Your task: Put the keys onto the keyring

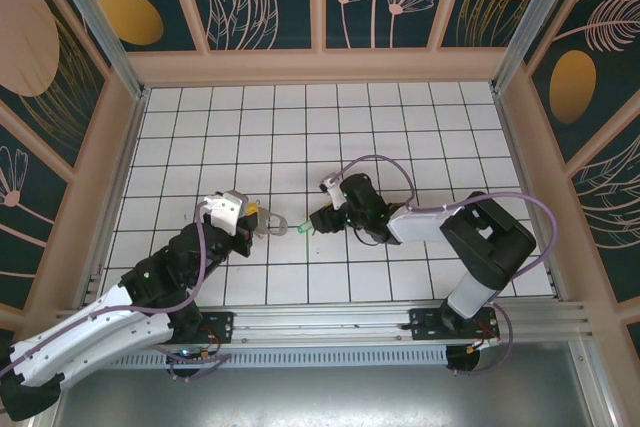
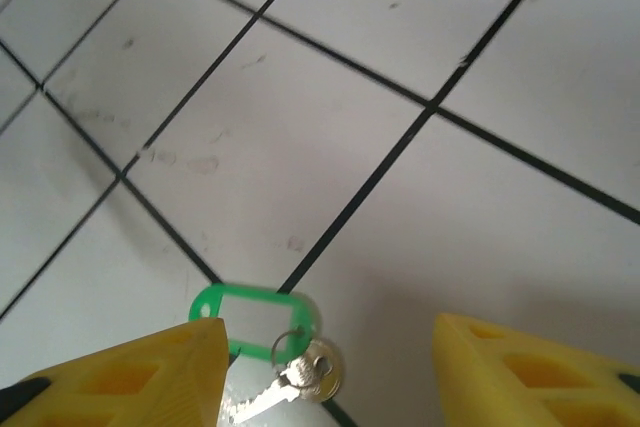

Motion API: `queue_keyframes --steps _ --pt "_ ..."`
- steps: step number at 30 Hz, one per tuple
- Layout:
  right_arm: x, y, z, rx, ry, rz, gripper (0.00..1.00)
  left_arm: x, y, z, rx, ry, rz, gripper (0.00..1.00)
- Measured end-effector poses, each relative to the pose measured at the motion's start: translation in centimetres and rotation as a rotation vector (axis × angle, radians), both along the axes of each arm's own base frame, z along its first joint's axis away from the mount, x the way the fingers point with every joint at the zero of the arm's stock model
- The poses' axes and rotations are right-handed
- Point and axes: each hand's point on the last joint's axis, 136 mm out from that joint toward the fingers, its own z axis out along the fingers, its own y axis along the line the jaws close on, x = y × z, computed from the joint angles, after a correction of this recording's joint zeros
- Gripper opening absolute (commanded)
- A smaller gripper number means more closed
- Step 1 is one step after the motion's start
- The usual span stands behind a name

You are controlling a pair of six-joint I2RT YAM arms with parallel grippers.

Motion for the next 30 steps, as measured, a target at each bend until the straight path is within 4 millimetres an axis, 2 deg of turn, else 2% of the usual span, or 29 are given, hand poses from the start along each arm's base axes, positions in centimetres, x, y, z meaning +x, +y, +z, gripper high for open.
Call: queue_keyframes --steps 5,9,17,27,30 --pt "-1.3 -0.1 -1.0 -0.066 -0.005 0.067 0.48 0.0 0.3 -0.8 -0.003 0.01 0.011 0.0" --pt "-1.1 -0.2 -1.5 -0.115 -0.016 0.089 0.42 -0.2 0.4 -2.0 0.009 0.024 0.012 0.0" --pt "-1.2 0.5 -1.9 -0.159 -0.048 0.141 0.36 -0.2 0.4 -1.9 0.005 0.024 0.013 0.0" --pt "-1.6 0.4 -3.1 -0.197 -0.044 0.173 0.21 -0.2 0.4 -1.9 0.005 0.024 0.013 0.0" --pt "-1.4 0.6 -3.0 -0.197 -0.053 0.177 0.17 -0.2 0.4 -1.9 0.005 0.024 0.013 0.0"
